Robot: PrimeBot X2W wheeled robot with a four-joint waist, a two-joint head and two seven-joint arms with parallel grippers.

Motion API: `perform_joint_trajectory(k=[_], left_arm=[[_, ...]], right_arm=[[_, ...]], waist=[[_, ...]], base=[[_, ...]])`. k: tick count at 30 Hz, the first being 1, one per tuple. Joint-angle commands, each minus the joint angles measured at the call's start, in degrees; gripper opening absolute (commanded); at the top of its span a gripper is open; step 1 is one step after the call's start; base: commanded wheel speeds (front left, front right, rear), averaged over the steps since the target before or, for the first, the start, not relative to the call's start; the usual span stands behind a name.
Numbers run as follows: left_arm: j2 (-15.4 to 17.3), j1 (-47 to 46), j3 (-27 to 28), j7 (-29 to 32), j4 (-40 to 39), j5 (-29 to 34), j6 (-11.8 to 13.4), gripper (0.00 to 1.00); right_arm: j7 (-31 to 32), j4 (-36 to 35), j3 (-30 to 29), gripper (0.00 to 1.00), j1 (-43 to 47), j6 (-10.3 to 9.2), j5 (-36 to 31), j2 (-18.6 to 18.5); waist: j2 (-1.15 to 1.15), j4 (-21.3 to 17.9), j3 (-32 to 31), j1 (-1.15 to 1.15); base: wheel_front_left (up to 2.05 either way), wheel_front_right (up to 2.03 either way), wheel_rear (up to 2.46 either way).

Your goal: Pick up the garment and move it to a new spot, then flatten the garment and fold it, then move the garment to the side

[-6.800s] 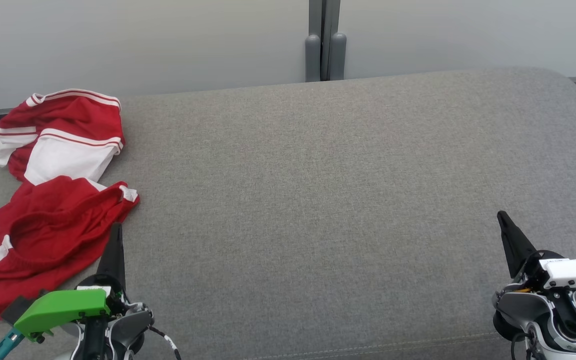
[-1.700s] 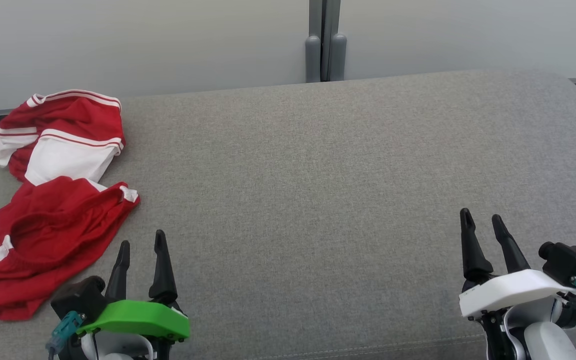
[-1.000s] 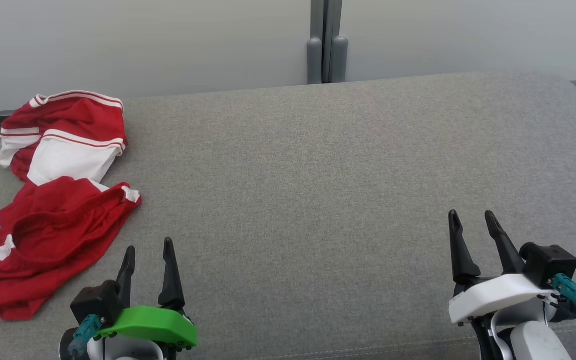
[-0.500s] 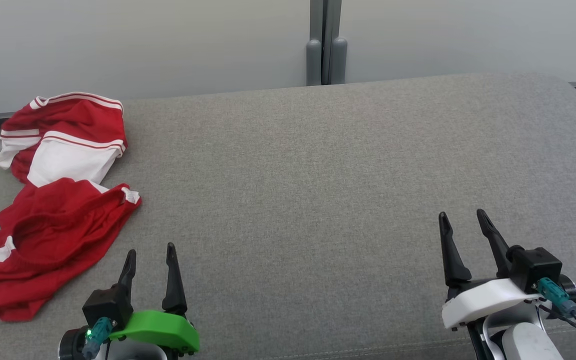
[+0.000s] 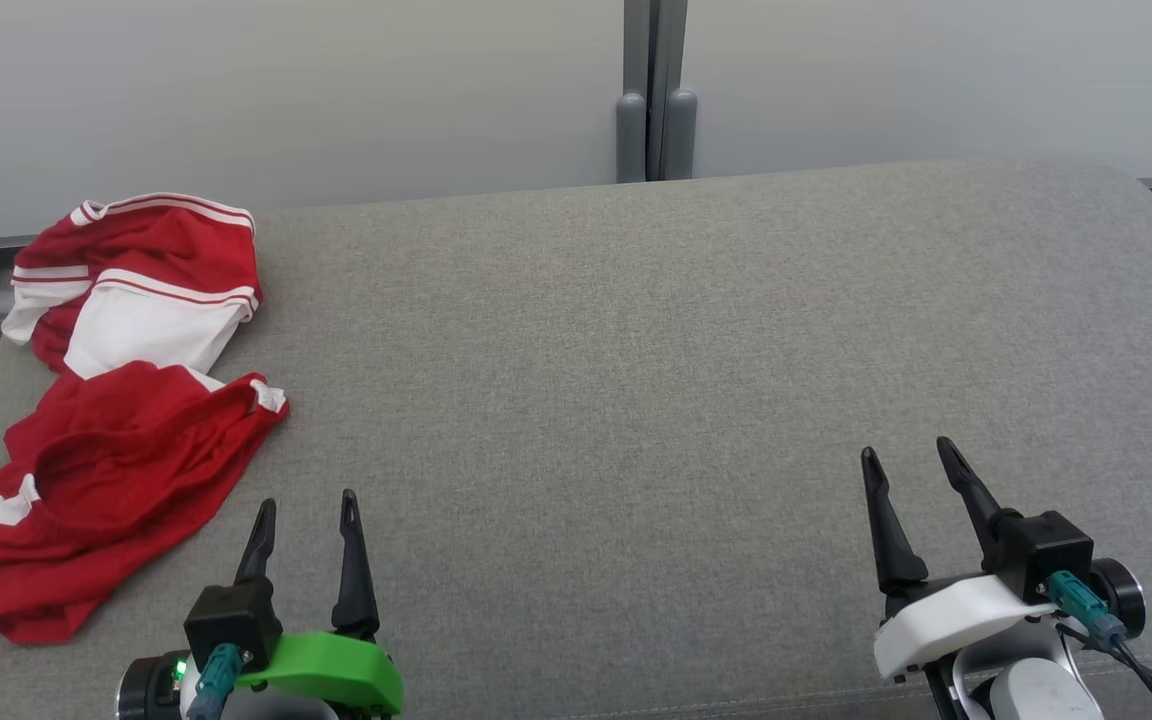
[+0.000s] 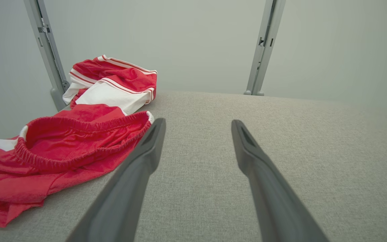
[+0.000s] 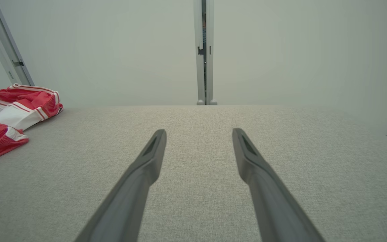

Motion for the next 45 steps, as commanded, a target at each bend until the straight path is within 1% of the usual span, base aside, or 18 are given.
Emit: perform_joint_trajectory(k=[1, 22, 28, 31, 35, 45], left_arm=[[0.3, 1.0, 0.2, -0.3, -0.2, 0.7, 0.3, 1.00], [0.3, 0.8, 0.0, -0.3, 1.3, -0.4, 0.5, 1.00], [0.3, 0.3, -0.2, -0.3, 1.5, -0.4, 0.4, 1.00], [0.4, 0.1, -0.3, -0.3, 1.5, -0.3, 0.5, 1.00], [0.5, -0.2, -0.1, -0.3, 1.3, -0.2, 0.6, 1.00], [0.7, 0.1, 0.4, -0.3, 0.4, -0.2, 1.0, 1.00]], right_arm=[[-0.3, 0.4, 0.1, 1.00, 0.4, 0.02, -0.7, -0.3], [-0.3, 1.8, 0.2, 1.00, 0.0, 0.02, 0.0, -0.3], [-0.3, 1.2, 0.0, 1.00, 0.5, 0.02, 0.1, -0.3], [-0.3, 0.7, 0.2, 1.00, 0.6, 0.02, 0.2, -0.3], [-0.3, 0.2, 0.2, 1.00, 0.8, 0.01, -0.2, -0.3], [-0.3, -0.5, -0.1, 1.00, 1.4, 0.01, -0.2, -0.3]], waist=[[0.00, 0.1, -0.1, 0.00], [0.00, 0.2, -0.5, 0.00], [0.00, 1.3, -0.5, 0.00], [0.00, 2.9, -0.5, 0.00], [0.00, 6.0, -0.5, 0.00], [0.00, 17.3, -0.6, 0.00]], base=[[0.00, 0.00, 0.00], [0.00, 0.00, 0.00], [0.00, 0.00, 0.00], [0.00, 0.00, 0.00], [0.00, 0.00, 0.00], [0.00, 0.00, 0.00]])
